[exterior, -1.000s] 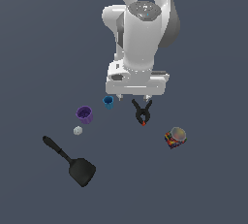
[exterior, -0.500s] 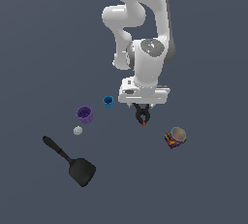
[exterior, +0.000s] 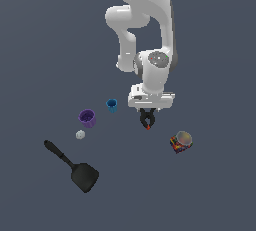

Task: Pick up a designated object from a clutter of objects.

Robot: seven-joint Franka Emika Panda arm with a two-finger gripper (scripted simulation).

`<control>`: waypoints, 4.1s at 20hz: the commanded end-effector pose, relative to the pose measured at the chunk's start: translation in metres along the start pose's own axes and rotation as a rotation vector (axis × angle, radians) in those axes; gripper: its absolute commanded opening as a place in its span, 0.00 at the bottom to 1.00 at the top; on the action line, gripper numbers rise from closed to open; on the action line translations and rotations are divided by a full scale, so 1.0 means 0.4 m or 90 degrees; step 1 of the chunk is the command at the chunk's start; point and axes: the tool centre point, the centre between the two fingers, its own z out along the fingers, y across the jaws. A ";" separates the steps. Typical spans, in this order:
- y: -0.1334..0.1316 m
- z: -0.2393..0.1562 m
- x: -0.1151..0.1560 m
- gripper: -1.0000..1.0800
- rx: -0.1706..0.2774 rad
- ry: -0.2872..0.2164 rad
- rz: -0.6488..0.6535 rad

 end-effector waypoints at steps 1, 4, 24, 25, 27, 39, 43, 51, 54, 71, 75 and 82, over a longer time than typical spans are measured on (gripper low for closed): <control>-0.007 0.017 -0.014 0.96 0.001 0.000 0.001; -0.011 0.028 -0.023 0.96 0.002 -0.001 0.001; -0.012 0.150 -0.027 0.96 0.002 -0.001 0.001; -0.012 0.153 -0.027 0.96 0.002 -0.001 0.001; -0.012 0.156 -0.027 0.96 0.002 -0.001 0.001; -0.012 0.152 -0.027 0.00 0.002 0.000 0.001; -0.006 0.141 -0.029 0.00 0.002 0.000 0.001; 0.032 0.072 -0.040 0.00 0.002 0.000 0.001; 0.054 0.030 -0.046 0.00 0.002 0.000 0.001; 0.229 -0.306 -0.093 0.00 0.005 -0.001 0.001; 0.274 -0.393 -0.103 0.00 0.005 -0.001 0.001; 0.352 -0.538 -0.119 0.00 0.004 -0.001 0.001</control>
